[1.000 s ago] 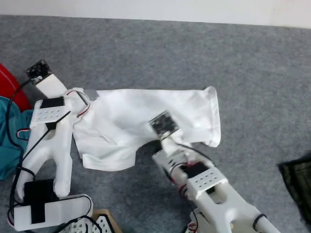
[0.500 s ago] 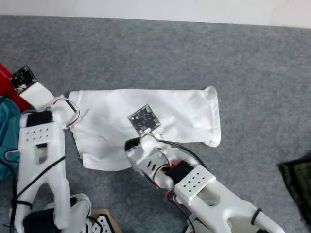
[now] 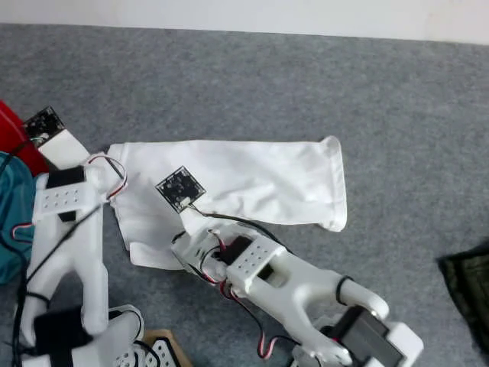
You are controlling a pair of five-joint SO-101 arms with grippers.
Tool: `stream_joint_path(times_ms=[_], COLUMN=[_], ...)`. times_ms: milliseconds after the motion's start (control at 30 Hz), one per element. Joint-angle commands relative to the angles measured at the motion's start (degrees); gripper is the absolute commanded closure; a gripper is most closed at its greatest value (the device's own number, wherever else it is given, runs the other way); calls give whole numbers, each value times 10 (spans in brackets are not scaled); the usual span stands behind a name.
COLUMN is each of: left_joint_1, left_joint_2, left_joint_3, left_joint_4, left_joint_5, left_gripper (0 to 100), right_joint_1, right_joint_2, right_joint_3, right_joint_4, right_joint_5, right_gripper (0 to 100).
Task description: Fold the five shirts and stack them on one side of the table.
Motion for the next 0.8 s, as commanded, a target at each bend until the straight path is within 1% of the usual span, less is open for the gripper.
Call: stream_joint_path(times_ms=[0,133,267,400,467,567,633,700,767], left_joint_1=[-7,-8,-8,-8,-8,-7,-7,-7,-7], left_joint_2=[36,47,47,47,47,47,47,47,47], left_joint_3=[-45,-51,-50,-49,-49,-48,-48,-48,-47], left_joint_4=[-5,-5,-5,-6,-6,-6,-6,-6,-6], left_joint_5=[-3,-4,-4,-4,-4,-5,-5,-5,-5], left_gripper=[994,994,994,994,994,994,994,994,994], right_joint_1=[27,59,94,120,130,150,160,168,171], right_joint_2=[22,58,87,92,95,127,160,185,183], right_joint_3=[-45,-88,-129,-148,-160,-167,-188,-213,-227], right_joint_4=[-43,-50,-51,-51,-53,-101,-113,-106,-72], right_joint_5=[-2,23,29,32,50,73,91,98,98], right_gripper=[992,992,992,992,992,992,992,992,992])
